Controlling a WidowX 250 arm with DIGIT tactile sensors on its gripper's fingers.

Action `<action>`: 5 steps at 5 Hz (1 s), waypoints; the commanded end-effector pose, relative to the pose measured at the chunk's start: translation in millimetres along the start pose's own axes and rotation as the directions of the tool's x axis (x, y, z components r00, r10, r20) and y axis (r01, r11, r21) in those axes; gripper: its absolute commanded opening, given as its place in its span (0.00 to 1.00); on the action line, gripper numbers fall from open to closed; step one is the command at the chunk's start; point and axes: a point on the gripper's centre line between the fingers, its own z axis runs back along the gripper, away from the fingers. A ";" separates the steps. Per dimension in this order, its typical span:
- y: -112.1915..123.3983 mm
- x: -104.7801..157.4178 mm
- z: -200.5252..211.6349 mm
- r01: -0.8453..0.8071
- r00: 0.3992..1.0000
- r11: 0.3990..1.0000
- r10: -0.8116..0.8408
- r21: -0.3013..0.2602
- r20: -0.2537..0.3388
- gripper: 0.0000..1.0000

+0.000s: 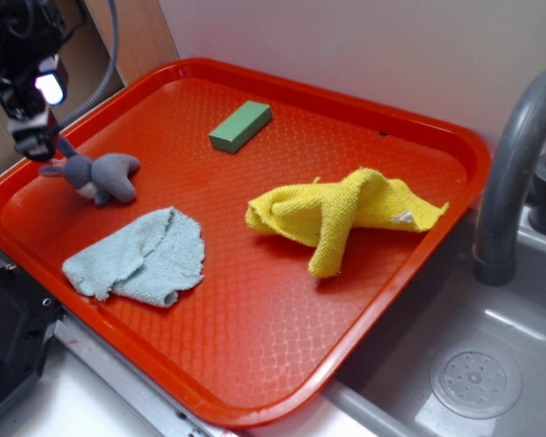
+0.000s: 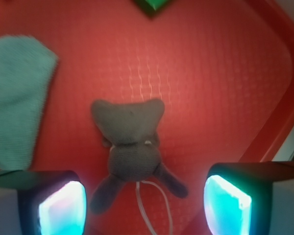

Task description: Grab the gray animal.

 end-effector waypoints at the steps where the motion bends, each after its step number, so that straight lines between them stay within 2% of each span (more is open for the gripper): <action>1: -5.0 15.2 -48.0 0.048 0.992 0.999 -0.045 0.019 -0.114 1.00; 2: -12.3 17.3 -64.3 0.093 0.985 0.996 -0.091 0.006 -0.146 1.00; 3: -17.8 13.1 -71.7 0.086 0.987 0.996 -0.086 -0.006 -0.137 0.82; 4: -16.3 10.8 -67.7 0.080 0.990 0.997 -0.079 -0.001 -0.120 0.00; 5: -9.5 10.1 -56.4 0.045 0.995 0.999 -0.042 0.026 -0.095 0.00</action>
